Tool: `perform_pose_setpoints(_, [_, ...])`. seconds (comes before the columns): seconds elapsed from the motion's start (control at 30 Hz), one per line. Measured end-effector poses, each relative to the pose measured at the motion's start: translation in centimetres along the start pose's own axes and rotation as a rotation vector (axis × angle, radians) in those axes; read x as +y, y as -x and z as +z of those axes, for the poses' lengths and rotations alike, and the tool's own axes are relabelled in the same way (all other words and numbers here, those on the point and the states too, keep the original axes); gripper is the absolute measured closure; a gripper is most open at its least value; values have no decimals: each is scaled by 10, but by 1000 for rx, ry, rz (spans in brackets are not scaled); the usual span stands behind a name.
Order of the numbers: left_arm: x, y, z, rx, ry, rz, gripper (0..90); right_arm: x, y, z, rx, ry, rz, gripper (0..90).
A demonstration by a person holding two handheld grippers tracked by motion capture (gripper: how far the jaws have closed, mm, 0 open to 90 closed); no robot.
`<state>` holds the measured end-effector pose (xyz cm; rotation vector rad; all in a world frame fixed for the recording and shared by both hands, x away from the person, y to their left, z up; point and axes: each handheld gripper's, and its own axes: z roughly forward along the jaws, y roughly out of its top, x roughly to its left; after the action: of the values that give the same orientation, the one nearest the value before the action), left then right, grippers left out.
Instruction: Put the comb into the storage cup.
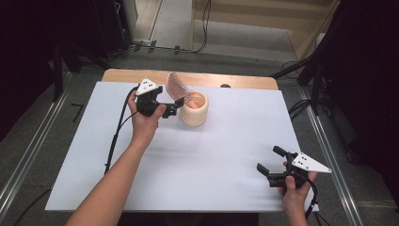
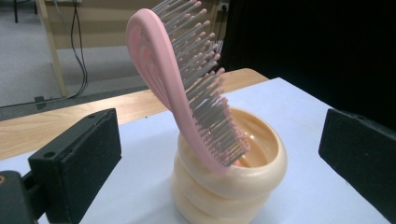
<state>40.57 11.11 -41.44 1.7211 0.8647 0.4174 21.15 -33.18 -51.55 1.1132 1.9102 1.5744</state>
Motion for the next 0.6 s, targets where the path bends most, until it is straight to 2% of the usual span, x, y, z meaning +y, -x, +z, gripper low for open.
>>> perform_pose_setpoints(0.3, [-12,2,-24,0,12,27,0,0,0,1,-2,-4,-3,0])
perform_pose_setpoints(0.6, [-27,2,-50,-5,40,24,0,0,-1,1,-6,-7,-7,0])
